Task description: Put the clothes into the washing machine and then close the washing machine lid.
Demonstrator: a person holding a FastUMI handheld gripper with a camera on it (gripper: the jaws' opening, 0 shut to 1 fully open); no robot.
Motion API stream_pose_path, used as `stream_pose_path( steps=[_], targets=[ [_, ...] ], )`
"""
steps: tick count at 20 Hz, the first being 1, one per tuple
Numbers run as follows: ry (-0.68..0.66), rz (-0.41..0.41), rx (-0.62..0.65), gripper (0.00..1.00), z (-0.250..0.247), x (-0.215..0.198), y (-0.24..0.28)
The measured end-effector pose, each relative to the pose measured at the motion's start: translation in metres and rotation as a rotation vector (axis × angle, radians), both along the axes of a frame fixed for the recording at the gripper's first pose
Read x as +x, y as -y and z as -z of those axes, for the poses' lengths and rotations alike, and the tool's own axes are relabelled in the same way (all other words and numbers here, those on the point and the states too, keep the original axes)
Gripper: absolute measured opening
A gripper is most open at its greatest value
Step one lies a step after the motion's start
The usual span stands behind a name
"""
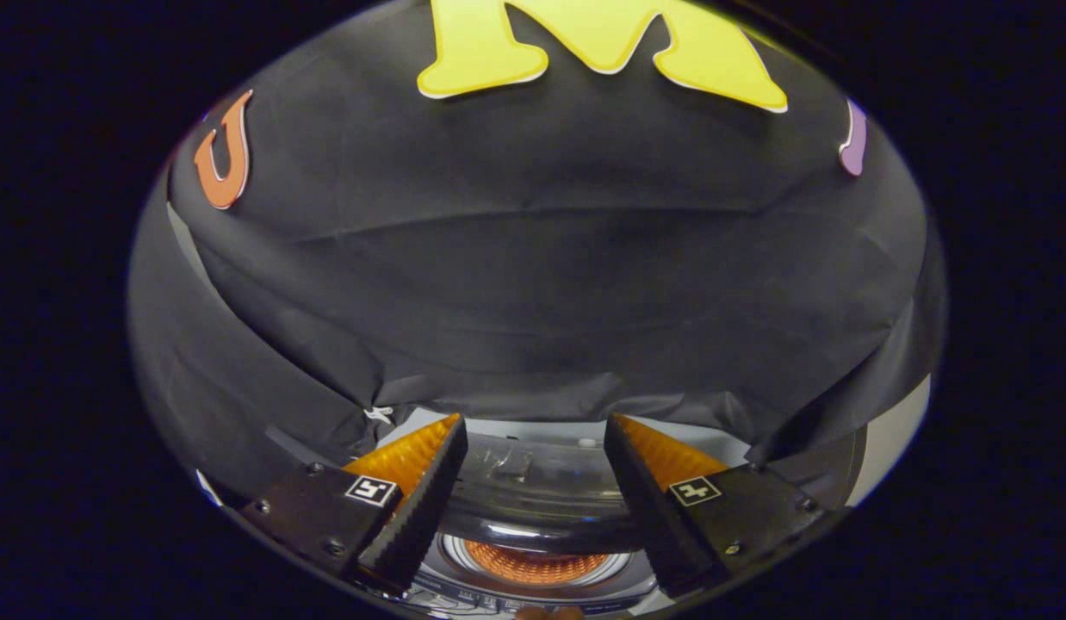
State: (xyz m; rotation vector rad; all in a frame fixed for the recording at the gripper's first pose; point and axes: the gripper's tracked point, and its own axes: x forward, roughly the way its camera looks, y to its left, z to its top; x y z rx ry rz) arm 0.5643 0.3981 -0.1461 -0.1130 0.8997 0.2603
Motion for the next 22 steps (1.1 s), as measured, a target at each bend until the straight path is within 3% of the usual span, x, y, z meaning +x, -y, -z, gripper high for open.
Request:
stream_pose_path(
  steps=[22],
  targets=[
    [0.023,0.016,-0.022,1.00,0.014,-0.044,0.011]
  ],
)
